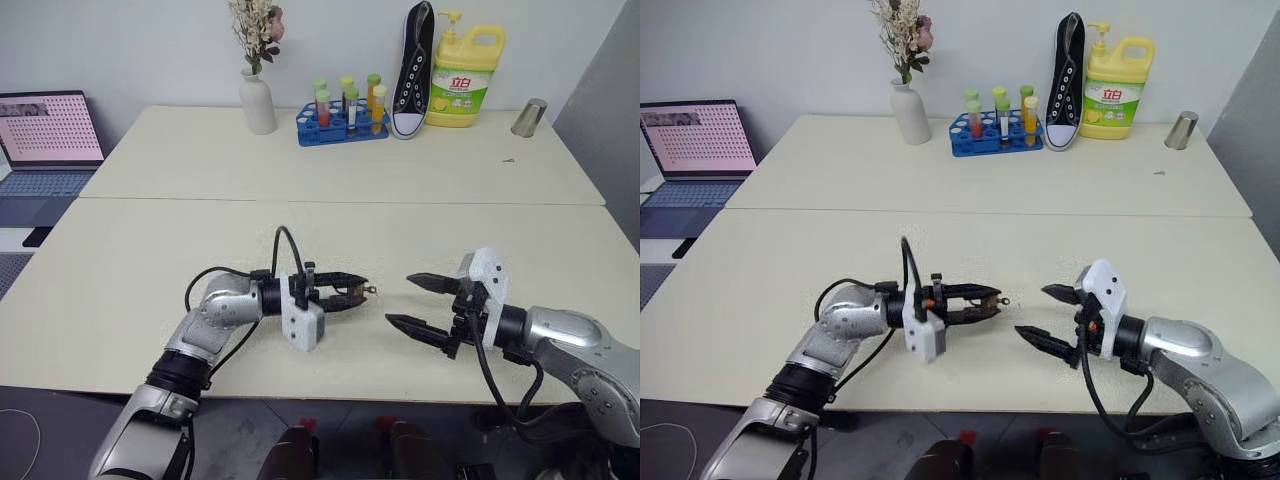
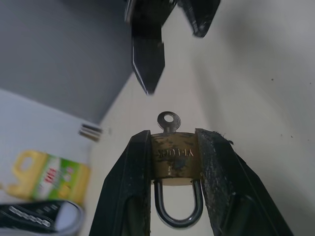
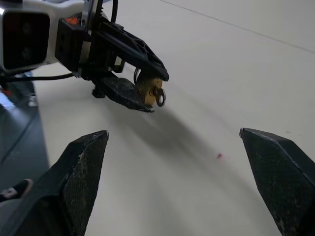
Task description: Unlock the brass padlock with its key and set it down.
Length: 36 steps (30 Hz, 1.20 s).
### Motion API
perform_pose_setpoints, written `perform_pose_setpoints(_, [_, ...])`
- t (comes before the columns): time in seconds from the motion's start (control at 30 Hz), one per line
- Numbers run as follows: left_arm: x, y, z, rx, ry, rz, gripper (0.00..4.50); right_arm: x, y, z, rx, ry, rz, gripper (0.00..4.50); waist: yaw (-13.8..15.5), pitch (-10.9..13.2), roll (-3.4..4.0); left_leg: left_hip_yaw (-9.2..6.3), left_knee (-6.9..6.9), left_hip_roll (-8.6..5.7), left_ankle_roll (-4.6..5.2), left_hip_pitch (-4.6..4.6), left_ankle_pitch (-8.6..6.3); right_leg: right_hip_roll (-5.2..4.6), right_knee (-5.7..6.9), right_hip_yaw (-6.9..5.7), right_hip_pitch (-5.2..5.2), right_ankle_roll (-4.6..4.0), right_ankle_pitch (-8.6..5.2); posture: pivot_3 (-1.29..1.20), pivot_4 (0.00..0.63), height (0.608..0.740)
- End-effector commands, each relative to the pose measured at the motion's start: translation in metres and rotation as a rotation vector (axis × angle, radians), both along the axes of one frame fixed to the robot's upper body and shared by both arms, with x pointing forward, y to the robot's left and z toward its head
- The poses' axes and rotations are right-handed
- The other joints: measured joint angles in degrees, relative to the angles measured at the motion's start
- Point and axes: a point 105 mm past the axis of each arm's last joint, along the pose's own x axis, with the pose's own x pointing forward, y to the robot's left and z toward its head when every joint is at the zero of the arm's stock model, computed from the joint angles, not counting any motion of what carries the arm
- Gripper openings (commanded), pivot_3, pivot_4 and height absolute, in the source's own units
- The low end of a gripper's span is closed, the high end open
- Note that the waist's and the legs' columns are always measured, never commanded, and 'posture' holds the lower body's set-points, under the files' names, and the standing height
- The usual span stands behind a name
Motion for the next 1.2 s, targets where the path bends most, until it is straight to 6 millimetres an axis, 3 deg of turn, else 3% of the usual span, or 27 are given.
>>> perform_pose_setpoints(0.03, [-0.004, 0.001, 0.016, -0.072, -0.116, -0.025, 0.99, -0.003, 0.007, 0.011, 0.046, 0.0, 0.037, 4.5, 0.0, 0.0, 0.0, -0.01, 0.01, -0.02, 0.13, 0.01, -0.07, 0.0, 0.03, -0.01, 0.01, 0.0, 0.0, 0.0, 0.15, 0.74])
perform_pose_setpoints(0.43, [-0.009, -0.001, 0.014, -0.067, -0.161, -0.04, 0.99, -0.004, 0.021, 0.014, 0.125, 0.077, 0.099, 4.5, -0.6, 0.0, 0.0, -0.03, 0.01, -0.09, 0.15, 0.03, -0.08, 0.1, 0.1, -0.06, -0.01, 0.0, 0.0, 0.0, 0.15, 0.74])
perform_pose_setpoints(0.57, [-0.009, -0.002, 0.014, -0.063, -0.166, -0.047, 0.99, -0.003, 0.023, 0.013, 0.13, 0.086, 0.103, 3.6, -0.6, 0.0, 0.0, -0.03, 0.01, -0.09, 0.15, 0.02, -0.08, 0.11, 0.1, -0.07, -0.02, 0.0, 0.0, 0.0, 0.15, 0.74])
perform_pose_setpoints(0.87, [-0.012, -0.005, 0.015, -0.073, -0.166, -0.056, 0.99, -0.004, 0.026, 0.011, 0.12, 0.099, 0.128, 0.22, -0.7, 0.0, 0.0, -0.03, 0.01, -0.08, 0.14, 0.02, -0.08, 0.12, 0.11, -0.06, -0.02, 0.0, 0.0, 0.0, 0.15, 0.74])
perform_pose_setpoints(0.9, [-0.012, -0.005, 0.015, -0.074, -0.166, -0.055, 0.99, -0.004, 0.027, 0.012, 0.119, 0.099, 0.129, 0.0, -0.7, 0.0, 0.0, -0.03, 0.01, -0.08, 0.14, 0.02, -0.08, 0.12, 0.11, -0.06, -0.02, 0.0, 0.0, 0.0, 0.15, 0.74])
perform_pose_setpoints(1.2, [-0.015, -0.006, 0.012, -0.062, -0.166, -0.064, 0.99, -0.005, 0.027, 0.018, 0.129, 0.117, 0.159, 0.0, -0.7, 0.0, 0.0, -0.04, 0.01, -0.08, 0.15, 0.02, -0.08, 0.12, 0.12, -0.06, -0.03, 0.0, 0.0, 0.0, 0.15, 0.74])
